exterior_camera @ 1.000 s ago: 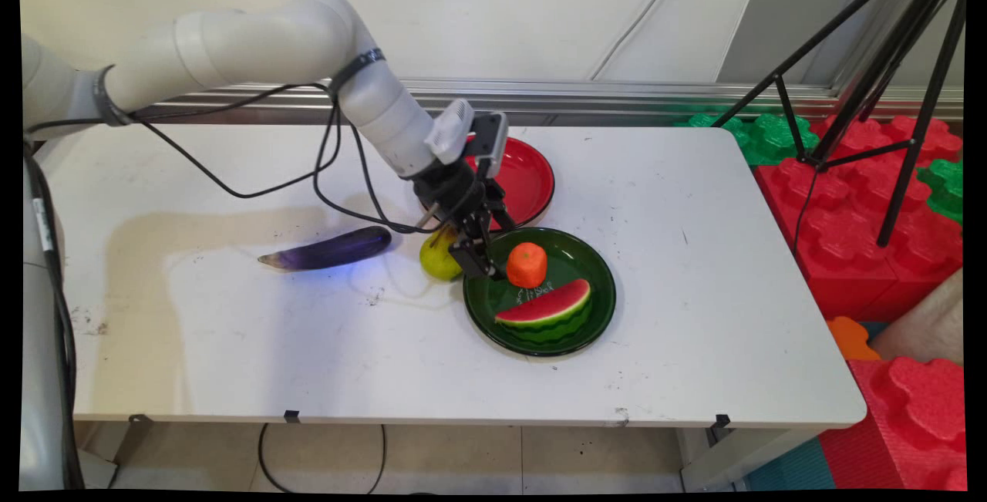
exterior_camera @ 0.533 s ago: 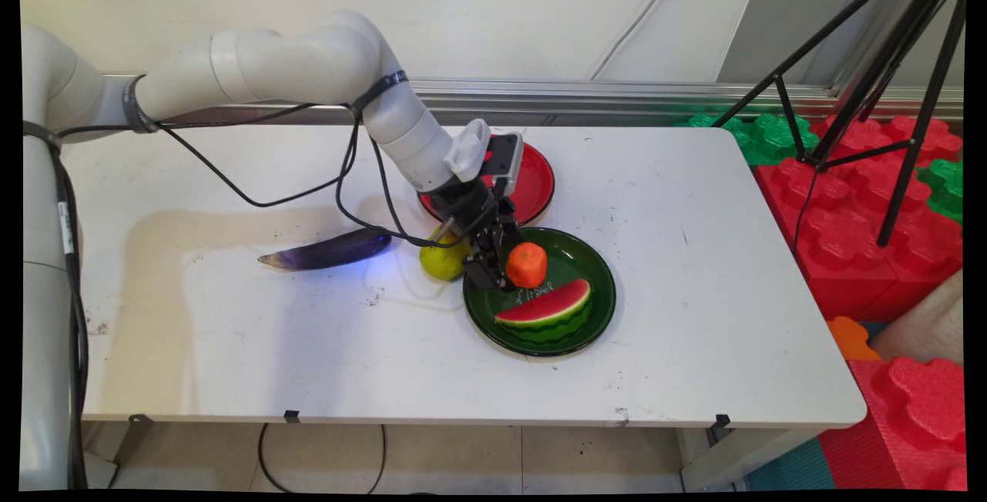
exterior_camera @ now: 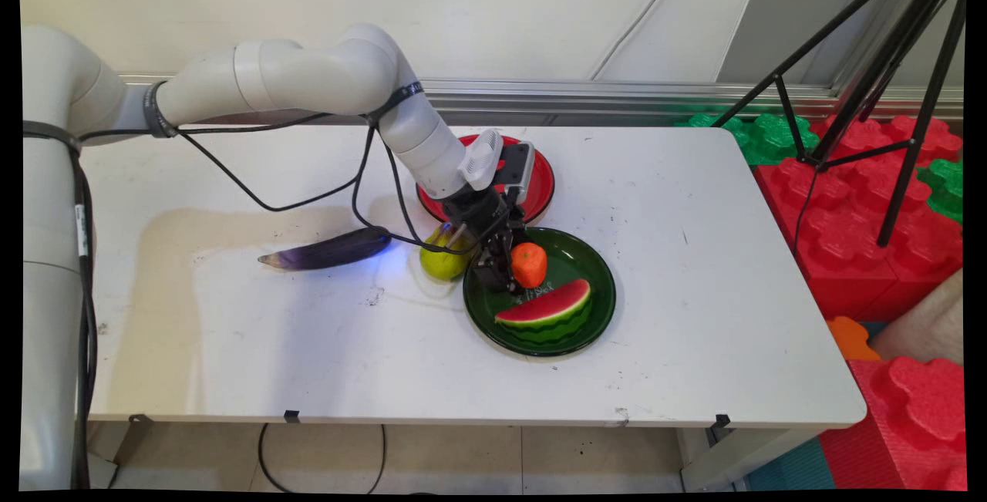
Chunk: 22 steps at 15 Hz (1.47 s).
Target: Pick up the mandarin from the green plate, then place the picked object on the table
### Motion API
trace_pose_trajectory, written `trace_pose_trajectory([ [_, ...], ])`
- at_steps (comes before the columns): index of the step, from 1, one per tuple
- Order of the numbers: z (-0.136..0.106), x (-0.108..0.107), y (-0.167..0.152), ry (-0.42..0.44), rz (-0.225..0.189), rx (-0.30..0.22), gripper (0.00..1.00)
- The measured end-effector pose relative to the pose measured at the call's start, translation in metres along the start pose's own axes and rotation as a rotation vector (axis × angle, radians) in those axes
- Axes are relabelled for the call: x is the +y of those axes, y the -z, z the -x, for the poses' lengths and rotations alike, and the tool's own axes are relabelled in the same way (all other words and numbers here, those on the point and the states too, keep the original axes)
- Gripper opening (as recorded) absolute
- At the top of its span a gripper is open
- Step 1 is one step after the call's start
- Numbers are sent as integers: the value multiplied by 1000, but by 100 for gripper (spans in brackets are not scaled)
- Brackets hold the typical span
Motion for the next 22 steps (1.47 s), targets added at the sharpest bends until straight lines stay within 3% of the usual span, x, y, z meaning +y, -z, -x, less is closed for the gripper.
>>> trace_pose_trajectory([
  [2,-1,-1,-3,-3,-1,0,100],
  [3,-1,-2,-4,-5,-3,1,0],
  [13,-2,-5,-6,-7,-13,7,0],
  [22,0,2,35,20,-44,26,0],
])
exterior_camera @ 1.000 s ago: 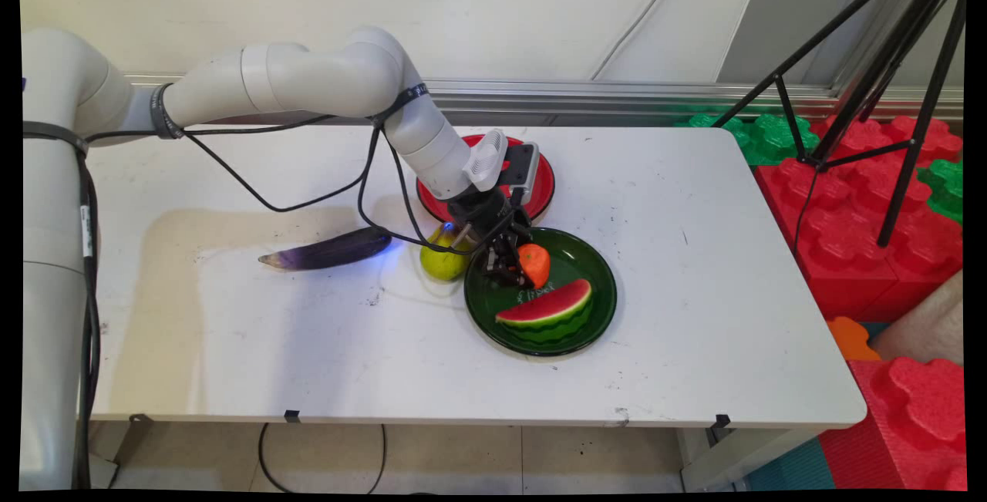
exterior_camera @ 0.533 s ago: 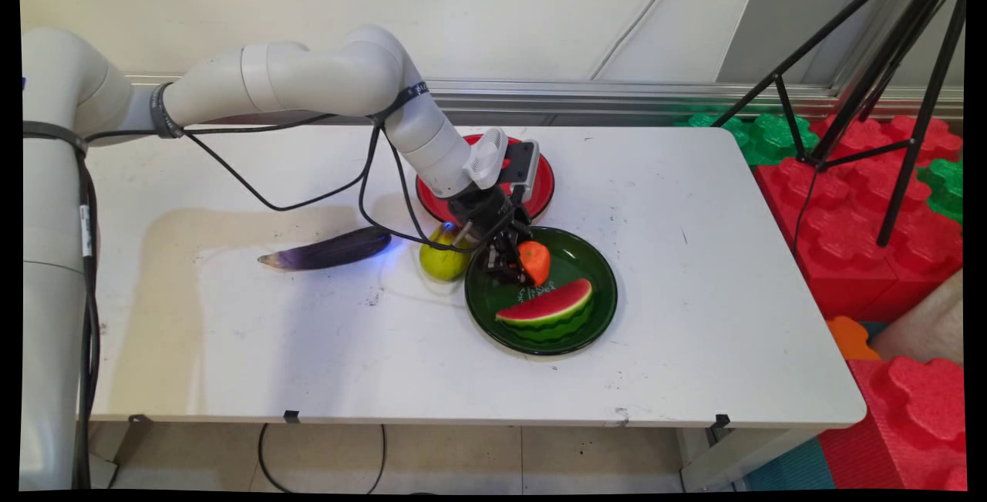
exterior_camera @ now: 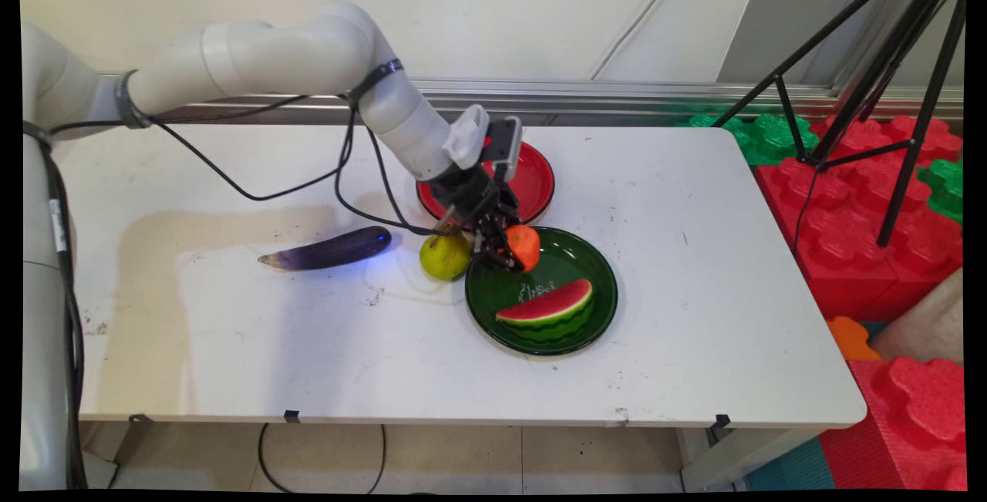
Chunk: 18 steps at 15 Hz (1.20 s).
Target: Place the picked object on the table
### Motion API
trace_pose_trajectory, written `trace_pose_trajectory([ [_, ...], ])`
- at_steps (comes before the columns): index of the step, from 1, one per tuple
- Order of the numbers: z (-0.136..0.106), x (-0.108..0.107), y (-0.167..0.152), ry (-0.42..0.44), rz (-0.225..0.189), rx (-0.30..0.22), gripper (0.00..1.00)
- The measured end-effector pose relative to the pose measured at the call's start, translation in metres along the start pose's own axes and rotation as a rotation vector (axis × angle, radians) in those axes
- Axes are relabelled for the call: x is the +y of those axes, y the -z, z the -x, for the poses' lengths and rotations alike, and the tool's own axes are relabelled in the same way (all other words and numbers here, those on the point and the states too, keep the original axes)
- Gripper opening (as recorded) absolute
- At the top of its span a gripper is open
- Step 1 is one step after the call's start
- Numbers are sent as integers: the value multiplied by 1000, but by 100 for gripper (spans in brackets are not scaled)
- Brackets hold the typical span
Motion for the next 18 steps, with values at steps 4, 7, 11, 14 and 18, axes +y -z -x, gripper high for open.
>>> trace_pose_trajectory([
  [4,1,6,33,33,-20,14,0],
  [7,2,11,55,63,-31,21,0],
  [11,5,24,91,109,-36,23,0],
  [14,10,34,112,134,-32,17,0],
  [18,21,50,143,168,-19,-9,0],
])
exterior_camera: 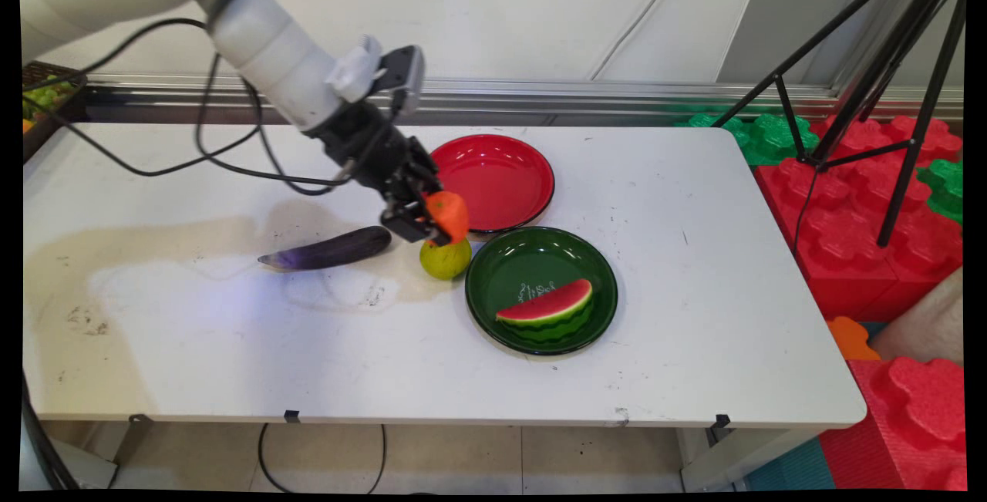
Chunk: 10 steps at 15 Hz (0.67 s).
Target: Place the picked object on the table
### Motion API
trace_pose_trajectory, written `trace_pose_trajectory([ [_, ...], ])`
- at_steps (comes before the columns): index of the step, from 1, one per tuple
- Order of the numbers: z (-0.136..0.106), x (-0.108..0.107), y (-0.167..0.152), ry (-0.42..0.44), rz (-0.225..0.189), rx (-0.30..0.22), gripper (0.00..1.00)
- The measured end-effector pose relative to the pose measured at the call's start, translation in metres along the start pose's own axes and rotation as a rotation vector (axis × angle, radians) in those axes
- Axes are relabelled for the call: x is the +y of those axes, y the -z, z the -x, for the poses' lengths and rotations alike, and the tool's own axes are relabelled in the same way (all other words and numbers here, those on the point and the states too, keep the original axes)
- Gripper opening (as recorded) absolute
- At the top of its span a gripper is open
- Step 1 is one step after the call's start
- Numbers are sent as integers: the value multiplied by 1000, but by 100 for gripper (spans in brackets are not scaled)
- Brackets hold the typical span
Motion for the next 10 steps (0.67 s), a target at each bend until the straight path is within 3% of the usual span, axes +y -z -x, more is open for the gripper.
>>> trace_pose_trajectory([
  [4,19,14,27,25,17,-45,0],
  [10,58,28,42,46,33,-137,0],
])
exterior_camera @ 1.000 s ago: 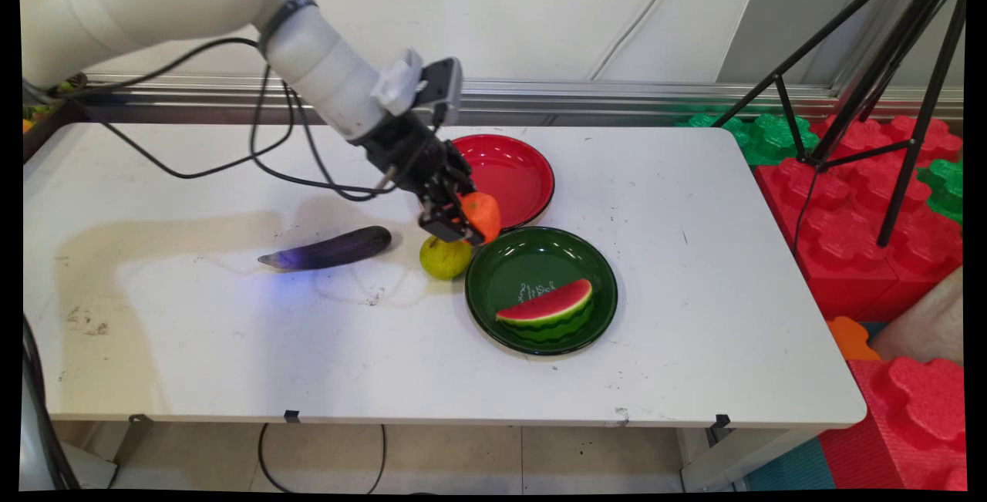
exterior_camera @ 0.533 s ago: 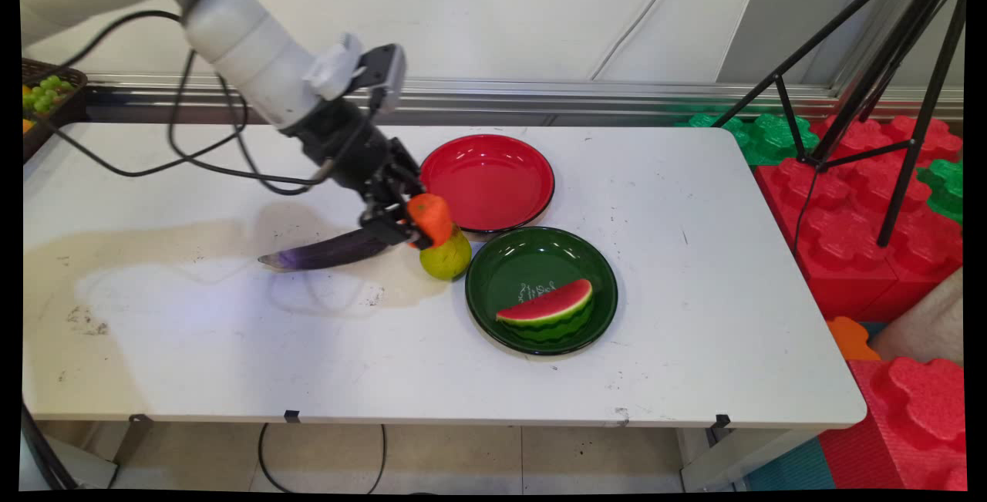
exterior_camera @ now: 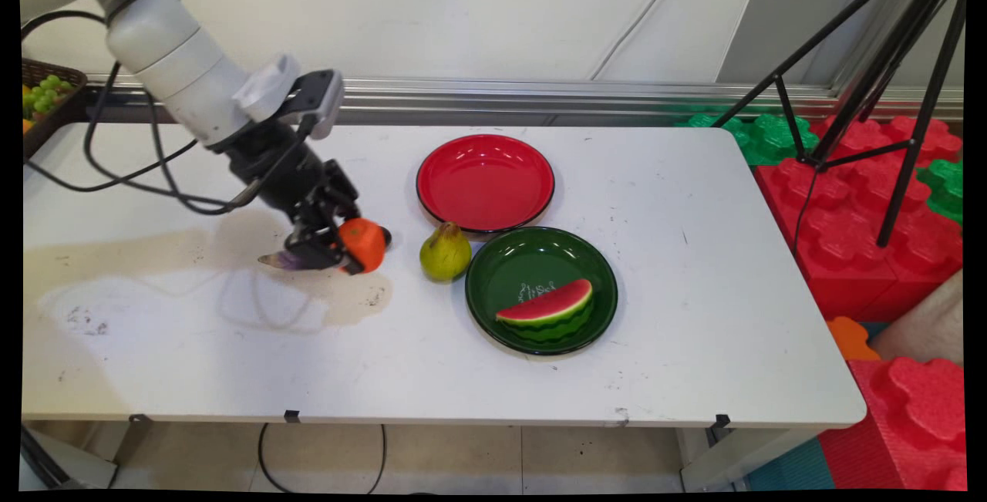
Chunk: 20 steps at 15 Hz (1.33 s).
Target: Place the picked object on the table
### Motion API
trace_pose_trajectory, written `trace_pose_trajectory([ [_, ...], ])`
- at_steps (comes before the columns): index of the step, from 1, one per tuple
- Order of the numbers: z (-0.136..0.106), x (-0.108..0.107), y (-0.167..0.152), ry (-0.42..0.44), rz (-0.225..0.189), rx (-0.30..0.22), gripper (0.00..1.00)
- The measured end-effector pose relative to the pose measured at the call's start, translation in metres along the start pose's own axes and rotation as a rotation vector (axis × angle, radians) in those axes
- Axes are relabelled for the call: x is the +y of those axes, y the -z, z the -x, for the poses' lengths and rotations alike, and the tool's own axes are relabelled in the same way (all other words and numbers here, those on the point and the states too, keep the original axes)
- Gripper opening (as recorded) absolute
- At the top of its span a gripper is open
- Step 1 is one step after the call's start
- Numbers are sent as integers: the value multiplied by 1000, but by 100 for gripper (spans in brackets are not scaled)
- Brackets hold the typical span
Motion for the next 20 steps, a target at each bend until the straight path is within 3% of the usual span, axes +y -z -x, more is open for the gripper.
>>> trace_pose_trajectory([
  [10,52,-4,-40,80,-3,-75,0],
  [20,76,-18,-88,135,-27,-68,0],
])
